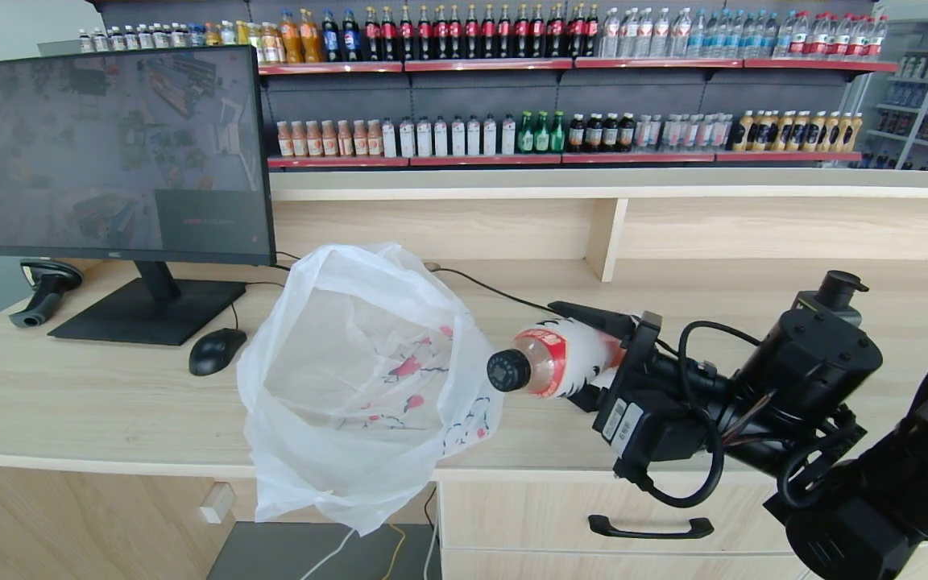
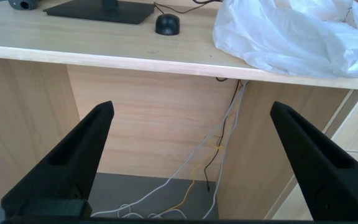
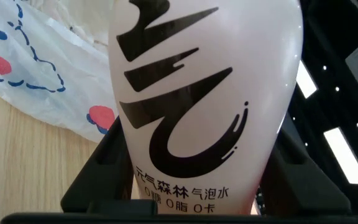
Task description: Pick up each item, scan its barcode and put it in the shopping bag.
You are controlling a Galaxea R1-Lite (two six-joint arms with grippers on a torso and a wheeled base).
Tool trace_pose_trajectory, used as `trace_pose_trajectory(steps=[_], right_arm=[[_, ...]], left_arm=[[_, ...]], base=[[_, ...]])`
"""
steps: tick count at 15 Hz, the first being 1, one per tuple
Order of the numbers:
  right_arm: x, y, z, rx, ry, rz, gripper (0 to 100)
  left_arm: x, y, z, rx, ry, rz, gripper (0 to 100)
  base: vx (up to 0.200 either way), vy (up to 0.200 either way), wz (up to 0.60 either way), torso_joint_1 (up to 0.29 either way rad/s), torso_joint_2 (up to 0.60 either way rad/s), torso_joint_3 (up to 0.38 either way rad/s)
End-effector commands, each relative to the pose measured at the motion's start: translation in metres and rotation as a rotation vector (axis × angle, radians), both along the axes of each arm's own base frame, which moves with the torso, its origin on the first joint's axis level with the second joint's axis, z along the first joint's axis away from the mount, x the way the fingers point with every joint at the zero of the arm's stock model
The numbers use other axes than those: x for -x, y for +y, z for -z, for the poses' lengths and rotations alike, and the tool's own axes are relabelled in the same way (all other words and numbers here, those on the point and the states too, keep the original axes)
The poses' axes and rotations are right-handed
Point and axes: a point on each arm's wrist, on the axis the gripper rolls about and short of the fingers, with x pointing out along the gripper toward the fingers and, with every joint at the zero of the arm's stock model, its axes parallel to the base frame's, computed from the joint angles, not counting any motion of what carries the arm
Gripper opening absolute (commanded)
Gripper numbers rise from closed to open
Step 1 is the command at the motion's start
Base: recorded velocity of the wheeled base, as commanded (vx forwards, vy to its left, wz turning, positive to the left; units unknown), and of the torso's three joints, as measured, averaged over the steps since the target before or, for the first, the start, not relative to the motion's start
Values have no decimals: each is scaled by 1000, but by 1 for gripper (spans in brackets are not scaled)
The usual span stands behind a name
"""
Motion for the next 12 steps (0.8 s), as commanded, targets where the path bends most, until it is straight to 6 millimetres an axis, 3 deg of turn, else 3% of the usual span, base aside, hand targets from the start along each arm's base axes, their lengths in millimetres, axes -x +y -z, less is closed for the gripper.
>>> trace_pose_trajectory(steps=[1,6,10,12], right_arm=[[3,3,-2,-29,36,-21,0],[19,12,-31,-197,136,-75,0],[35,-2,-54,-308,168,-49,0],[43,-4,-56,-392,252,-24,0]], left_arm=[[0,0,0,1,-1,0,100],[0,0,0,1,-1,0,100],[0,0,0,3,2,0,100],[0,0,0,3,2,0,100]], base=[[0,0,0,0,0,0],[0,0,0,0,0,0],[0,0,0,0,0,0],[0,0,0,0,0,0]])
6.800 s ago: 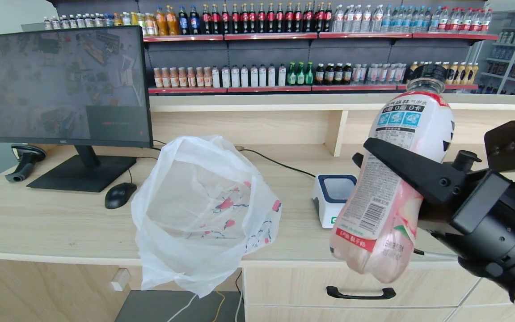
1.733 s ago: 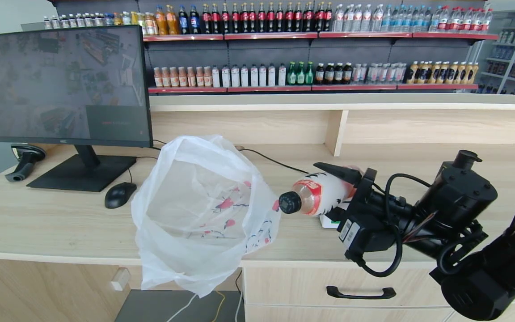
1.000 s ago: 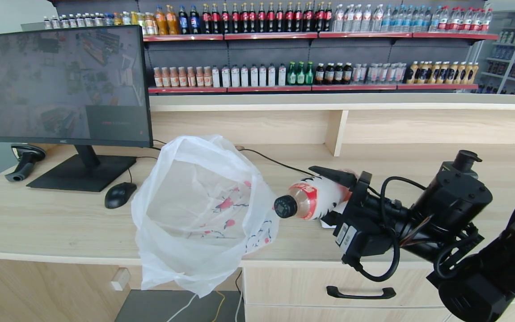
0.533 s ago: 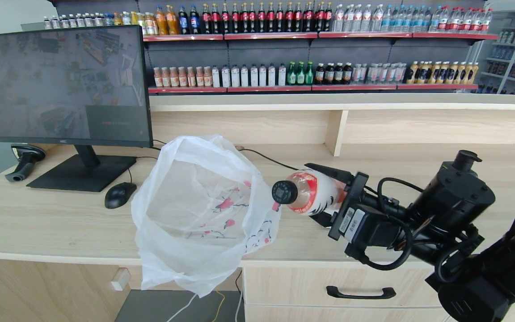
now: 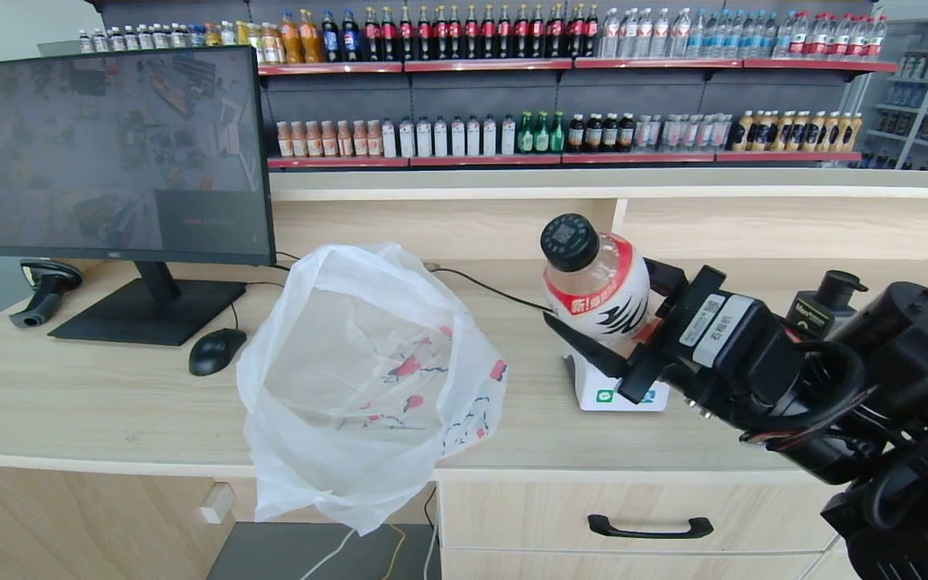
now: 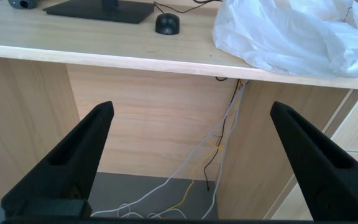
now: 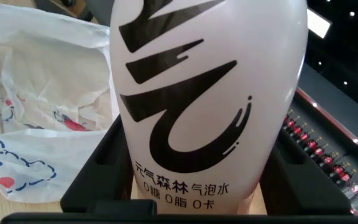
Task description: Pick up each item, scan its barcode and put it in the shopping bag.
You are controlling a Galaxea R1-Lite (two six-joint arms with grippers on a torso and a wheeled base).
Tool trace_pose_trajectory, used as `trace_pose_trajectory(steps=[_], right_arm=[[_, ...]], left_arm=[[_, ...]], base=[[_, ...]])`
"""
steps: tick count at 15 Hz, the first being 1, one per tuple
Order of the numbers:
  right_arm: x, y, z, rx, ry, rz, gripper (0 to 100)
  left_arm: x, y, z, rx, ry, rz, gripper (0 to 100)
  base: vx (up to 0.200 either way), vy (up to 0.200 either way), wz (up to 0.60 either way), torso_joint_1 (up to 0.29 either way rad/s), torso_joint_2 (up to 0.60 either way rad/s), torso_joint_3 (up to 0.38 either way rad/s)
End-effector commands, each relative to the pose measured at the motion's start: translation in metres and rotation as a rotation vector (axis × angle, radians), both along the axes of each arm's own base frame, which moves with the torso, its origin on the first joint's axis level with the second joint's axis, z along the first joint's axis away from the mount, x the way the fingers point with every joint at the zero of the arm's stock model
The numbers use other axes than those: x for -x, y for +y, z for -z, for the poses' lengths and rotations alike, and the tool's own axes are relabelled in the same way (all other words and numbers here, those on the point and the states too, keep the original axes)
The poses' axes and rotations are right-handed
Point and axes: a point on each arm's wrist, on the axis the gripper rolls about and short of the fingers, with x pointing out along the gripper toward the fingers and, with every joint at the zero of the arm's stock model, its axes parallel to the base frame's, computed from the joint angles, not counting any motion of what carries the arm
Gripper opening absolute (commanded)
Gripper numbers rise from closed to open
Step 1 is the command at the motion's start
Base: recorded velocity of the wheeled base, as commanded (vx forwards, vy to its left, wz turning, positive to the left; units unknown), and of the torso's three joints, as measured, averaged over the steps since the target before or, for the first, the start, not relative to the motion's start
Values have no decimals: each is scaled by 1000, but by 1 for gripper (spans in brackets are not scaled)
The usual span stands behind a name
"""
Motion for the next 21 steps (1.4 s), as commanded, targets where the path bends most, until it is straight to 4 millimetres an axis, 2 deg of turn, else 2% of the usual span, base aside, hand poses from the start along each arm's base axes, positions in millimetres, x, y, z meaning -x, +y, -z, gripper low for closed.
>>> trace_pose_trajectory(steps=[1,4,9,14,16,19,21], right_arm=[[14,-6,-16,-61,-10,-8,0],[31,-9,-22,-222,138,1,0],[40,-20,-10,-526,491,-14,0],[47,-23,4,-539,534,83,0],[50,-26,2,-544,529,84,0],[55,-30,2,-548,533,85,0],[55,-31,-2,-566,521,81,0]], left_arm=[[0,0,0,-1,-1,0,100],[0,0,0,-2,-4,0,100],[0,0,0,-1,-4,0,100],[0,0,0,-1,-4,0,100],[0,0,0,-1,-1,0,100],[0,0,0,-1,-1,0,100],[0,0,0,-1,-4,0,100]], base=[[0,0,0,0,0,0],[0,0,0,0,0,0],[0,0,0,0,0,0],[0,0,0,0,0,0],[0,0,0,0,0,0],[-200,0,0,14,2,2],[0,0,0,0,0,0]])
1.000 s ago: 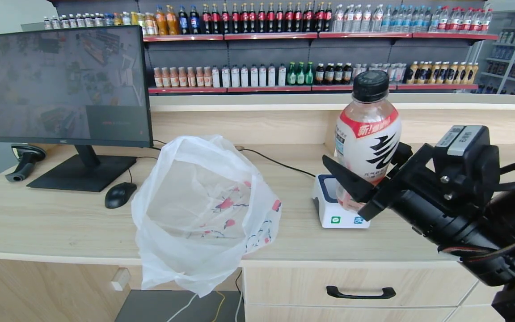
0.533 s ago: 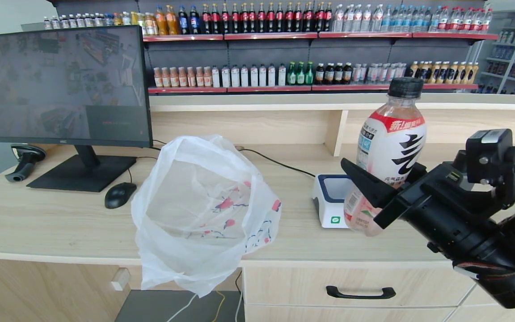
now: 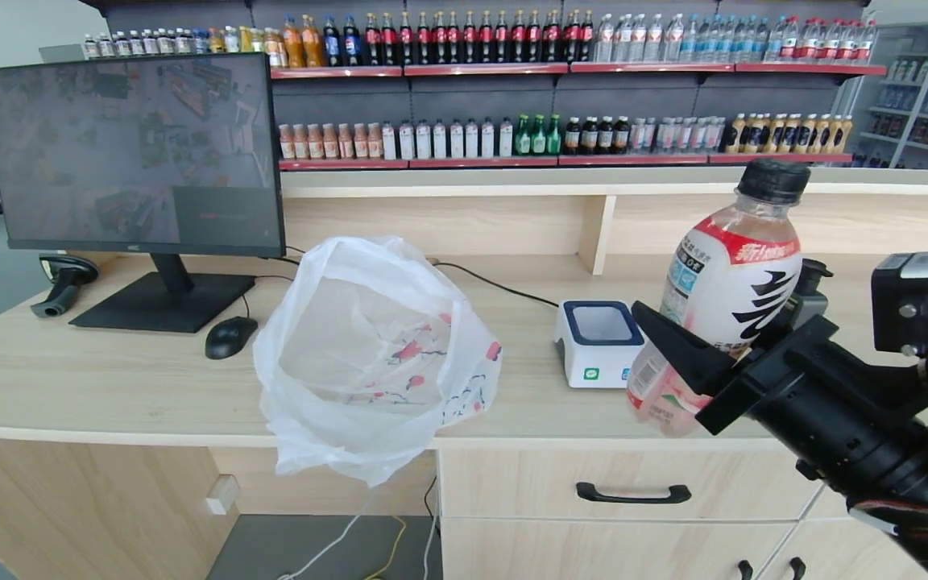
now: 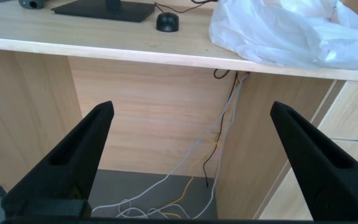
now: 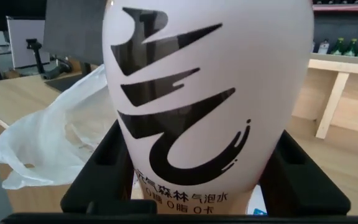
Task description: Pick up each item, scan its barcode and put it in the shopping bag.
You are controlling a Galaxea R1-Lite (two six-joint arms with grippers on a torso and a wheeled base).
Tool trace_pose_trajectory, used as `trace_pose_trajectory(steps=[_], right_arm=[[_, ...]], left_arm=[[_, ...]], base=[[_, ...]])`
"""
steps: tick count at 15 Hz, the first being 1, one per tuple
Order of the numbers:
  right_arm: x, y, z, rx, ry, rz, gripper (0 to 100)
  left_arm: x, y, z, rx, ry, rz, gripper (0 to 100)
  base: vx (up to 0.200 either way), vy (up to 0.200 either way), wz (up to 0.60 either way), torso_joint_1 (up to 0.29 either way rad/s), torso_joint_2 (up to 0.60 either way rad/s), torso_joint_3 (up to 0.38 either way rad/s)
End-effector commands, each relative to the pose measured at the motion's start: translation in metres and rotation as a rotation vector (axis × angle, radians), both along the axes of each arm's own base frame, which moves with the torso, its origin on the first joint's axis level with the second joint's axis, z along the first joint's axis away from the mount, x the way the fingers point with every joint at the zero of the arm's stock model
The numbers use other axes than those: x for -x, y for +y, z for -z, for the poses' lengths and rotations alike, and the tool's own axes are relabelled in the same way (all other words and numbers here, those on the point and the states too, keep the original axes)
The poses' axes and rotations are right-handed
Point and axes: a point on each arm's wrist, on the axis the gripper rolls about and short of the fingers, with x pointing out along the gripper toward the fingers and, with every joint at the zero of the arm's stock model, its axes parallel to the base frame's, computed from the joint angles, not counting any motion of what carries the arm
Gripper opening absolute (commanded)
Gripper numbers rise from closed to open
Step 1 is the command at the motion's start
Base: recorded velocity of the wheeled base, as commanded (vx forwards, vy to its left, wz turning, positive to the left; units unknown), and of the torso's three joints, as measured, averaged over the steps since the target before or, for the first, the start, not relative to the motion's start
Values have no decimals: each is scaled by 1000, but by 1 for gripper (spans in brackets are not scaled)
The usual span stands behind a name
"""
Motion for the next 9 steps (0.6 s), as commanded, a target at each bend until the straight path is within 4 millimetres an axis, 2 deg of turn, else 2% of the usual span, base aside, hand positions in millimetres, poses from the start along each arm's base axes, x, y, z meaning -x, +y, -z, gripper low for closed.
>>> trace_pose_trajectory(steps=[1,2,9], right_arm=[[0,-1,-3,-15,-5,4,0],[-1,-1,-2,-17,0,3,0],[-4,1,-8,-38,-17,0,0]], left_arm=[[0,0,0,2,3,0,100],[0,0,0,3,0,0,100],[0,0,0,5,3,0,100]], base=[[0,0,0,0,0,0],[0,0,0,0,0,0],[0,200,0,8,3,0]])
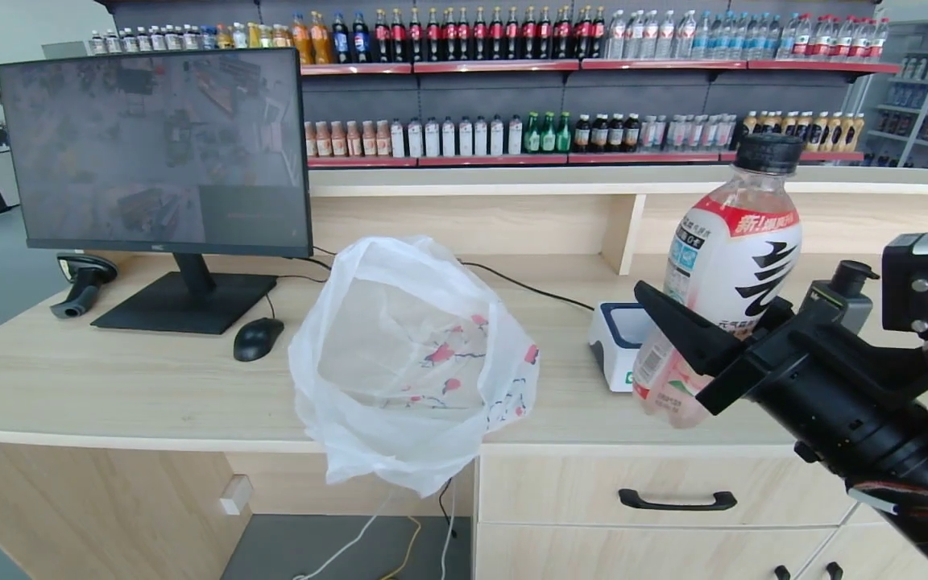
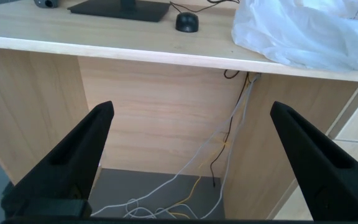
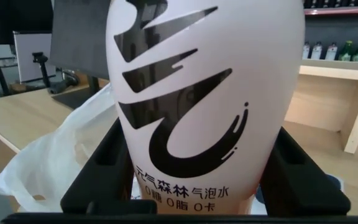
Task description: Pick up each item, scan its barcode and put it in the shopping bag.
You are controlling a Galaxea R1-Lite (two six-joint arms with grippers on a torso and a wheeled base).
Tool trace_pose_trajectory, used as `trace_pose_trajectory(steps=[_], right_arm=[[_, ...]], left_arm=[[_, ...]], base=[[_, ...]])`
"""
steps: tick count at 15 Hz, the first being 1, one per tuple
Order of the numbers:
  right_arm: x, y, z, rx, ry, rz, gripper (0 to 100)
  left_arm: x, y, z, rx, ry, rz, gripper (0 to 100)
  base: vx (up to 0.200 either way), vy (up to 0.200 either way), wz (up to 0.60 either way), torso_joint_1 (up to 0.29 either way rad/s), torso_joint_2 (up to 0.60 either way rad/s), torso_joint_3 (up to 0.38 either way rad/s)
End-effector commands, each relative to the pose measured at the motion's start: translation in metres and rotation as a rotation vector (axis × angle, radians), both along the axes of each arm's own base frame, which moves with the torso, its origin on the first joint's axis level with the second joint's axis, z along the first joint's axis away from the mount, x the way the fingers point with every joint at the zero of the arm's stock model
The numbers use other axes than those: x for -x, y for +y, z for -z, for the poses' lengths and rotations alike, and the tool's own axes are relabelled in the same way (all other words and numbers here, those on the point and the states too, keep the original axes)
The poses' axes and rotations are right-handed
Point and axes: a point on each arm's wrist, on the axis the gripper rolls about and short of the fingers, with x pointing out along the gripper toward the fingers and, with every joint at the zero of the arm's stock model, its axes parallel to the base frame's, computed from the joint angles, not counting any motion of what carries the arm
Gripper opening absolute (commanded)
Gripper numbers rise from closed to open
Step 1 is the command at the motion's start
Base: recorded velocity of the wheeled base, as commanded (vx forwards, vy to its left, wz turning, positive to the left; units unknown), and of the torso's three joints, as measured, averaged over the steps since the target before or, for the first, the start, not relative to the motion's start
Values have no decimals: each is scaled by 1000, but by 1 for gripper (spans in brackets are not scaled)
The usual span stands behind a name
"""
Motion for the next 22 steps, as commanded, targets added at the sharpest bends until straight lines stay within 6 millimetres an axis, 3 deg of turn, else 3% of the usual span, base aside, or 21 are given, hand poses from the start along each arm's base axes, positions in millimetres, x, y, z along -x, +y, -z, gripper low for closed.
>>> trace_pose_trajectory(steps=[1,4,12,16,22], right_arm=[[0,0,1,1,1,1,0],[1,0,-1,-4,-5,-1,0],[-4,3,1,0,2,-2,0],[-7,7,4,7,12,-10,0],[-34,26,5,7,1,-11,0]], left_arm=[[0,0,0,0,-2,-1,100],[0,0,0,-2,-2,-1,100],[0,0,0,-2,1,-1,100],[0,0,0,3,1,-1,100],[0,0,0,7,1,-2,100]], base=[[0,200,0,-2,2,2],[0,200,0,4,2,4],[0,0,0,0,0,0],[0,0,600,2,1,2],[0,0,100,1,0,0]])
